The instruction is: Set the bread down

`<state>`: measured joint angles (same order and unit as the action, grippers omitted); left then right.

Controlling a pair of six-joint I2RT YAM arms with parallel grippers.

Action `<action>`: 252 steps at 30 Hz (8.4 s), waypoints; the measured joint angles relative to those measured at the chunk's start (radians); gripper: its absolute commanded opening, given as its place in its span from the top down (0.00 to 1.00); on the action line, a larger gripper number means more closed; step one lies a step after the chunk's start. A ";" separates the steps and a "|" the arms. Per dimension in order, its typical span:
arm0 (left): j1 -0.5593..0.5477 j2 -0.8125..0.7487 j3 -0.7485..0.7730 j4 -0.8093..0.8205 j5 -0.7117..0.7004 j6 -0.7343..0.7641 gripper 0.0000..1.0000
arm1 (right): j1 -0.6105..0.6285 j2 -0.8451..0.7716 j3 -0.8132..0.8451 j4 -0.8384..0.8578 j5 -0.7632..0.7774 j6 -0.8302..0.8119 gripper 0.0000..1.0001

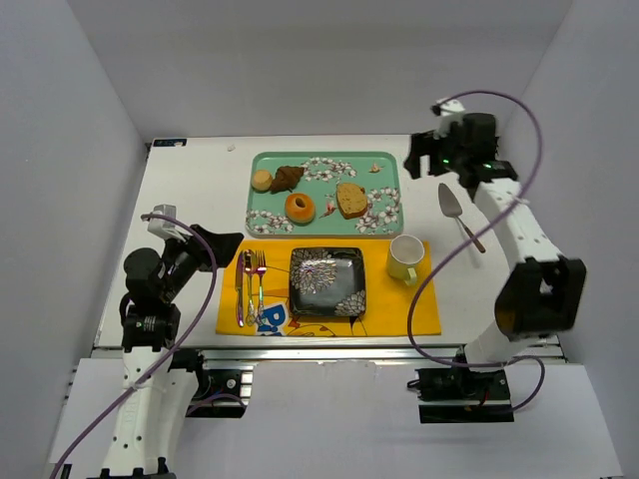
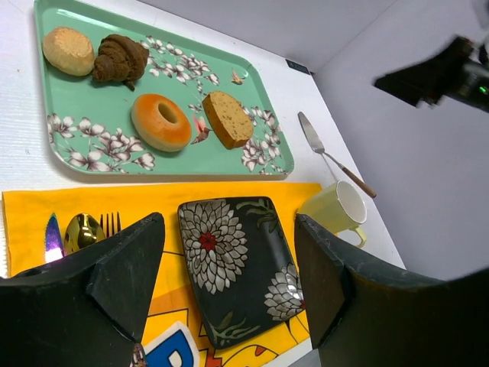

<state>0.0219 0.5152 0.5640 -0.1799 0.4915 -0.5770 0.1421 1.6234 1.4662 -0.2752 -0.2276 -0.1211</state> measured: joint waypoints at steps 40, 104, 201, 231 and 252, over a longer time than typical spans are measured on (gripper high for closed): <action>0.000 0.043 -0.085 0.136 0.066 -0.023 0.22 | -0.549 0.154 -0.315 -0.180 -0.319 -0.484 0.43; 0.000 0.000 -0.085 0.092 0.066 -0.035 0.22 | -0.415 0.049 -0.599 0.279 -0.072 -0.245 0.72; 0.000 -0.107 -0.080 -0.031 0.039 -0.015 0.22 | 0.336 0.352 0.220 -0.661 0.119 -0.575 1.00; 0.000 -0.042 -0.056 -0.035 0.032 -0.011 0.22 | 0.360 0.526 0.430 -0.650 0.004 -0.490 1.00; 0.000 -0.014 -0.042 -0.036 0.031 -0.011 0.22 | 0.404 0.636 0.531 -0.563 -0.028 -0.492 1.00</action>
<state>0.0219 0.5007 0.5224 -0.2161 0.5228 -0.5877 0.5457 2.2593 1.9972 -0.8383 -0.2554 -0.6132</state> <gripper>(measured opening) 0.779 0.221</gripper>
